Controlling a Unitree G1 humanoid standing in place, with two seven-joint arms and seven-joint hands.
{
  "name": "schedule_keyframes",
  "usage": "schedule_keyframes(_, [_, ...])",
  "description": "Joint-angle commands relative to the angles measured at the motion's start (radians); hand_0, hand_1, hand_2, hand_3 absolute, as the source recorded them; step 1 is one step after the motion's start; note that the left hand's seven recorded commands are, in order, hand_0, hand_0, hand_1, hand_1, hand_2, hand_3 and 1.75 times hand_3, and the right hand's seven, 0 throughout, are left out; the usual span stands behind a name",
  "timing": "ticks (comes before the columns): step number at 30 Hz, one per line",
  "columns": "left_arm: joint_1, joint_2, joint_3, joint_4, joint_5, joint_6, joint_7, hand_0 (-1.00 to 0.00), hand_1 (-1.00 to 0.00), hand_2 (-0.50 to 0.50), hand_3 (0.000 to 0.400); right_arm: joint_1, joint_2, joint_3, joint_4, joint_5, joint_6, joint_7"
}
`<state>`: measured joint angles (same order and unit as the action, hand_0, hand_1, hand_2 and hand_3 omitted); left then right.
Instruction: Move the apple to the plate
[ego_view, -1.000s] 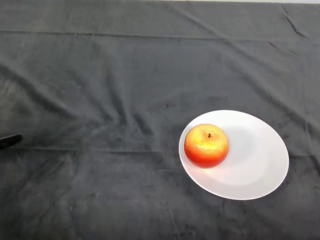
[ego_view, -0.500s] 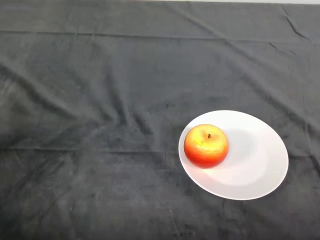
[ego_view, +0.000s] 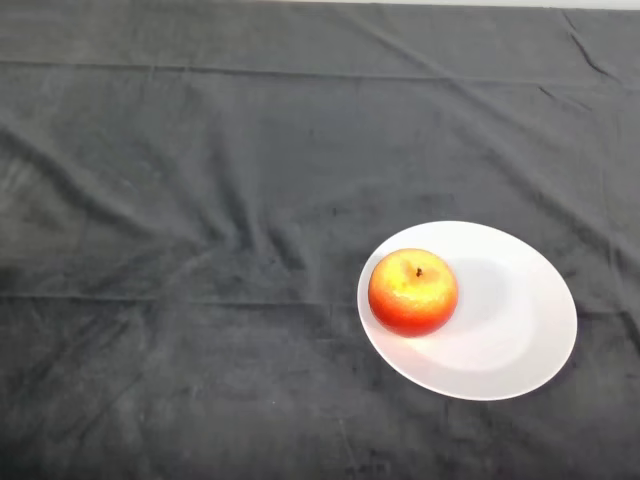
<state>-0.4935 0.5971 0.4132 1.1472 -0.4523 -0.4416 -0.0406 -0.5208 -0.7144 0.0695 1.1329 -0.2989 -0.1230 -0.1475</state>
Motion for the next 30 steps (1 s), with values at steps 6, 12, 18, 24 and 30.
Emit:
schedule_keyframes(6, [0.024,0.021,0.013,0.023,0.014,-0.002,0.011,0.0,0.0,0.0,0.0,0.077,0.049,0.0236,0.034,-0.0216,0.01,0.0105])
schedule_keyframes(12, [0.073,0.005,0.02,0.005,0.024,-0.037,-0.01,0.0,0.0,0.0,0.0,0.077,0.049,0.0236,0.033,-0.0215,0.01,0.0105])
schedule_keyframes(18, [0.109,-0.007,0.032,-0.014,0.029,-0.074,-0.022,0.0,0.0,0.0,0.0,0.078,0.049,0.0235,0.033,-0.0214,0.01,0.0106])
schedule_keyframes(24, [0.109,-0.038,0.026,-0.032,0.049,-0.106,-0.015,0.0,0.0,0.0,0.0,0.078,0.049,0.0234,0.032,-0.0212,0.01,0.0107])
schedule_keyframes(30, [0.121,-0.027,0.037,-0.04,0.053,-0.114,-0.032,0.0,0.0,0.0,0.0,0.078,0.049,0.0232,0.031,-0.0211,0.011,0.0108])
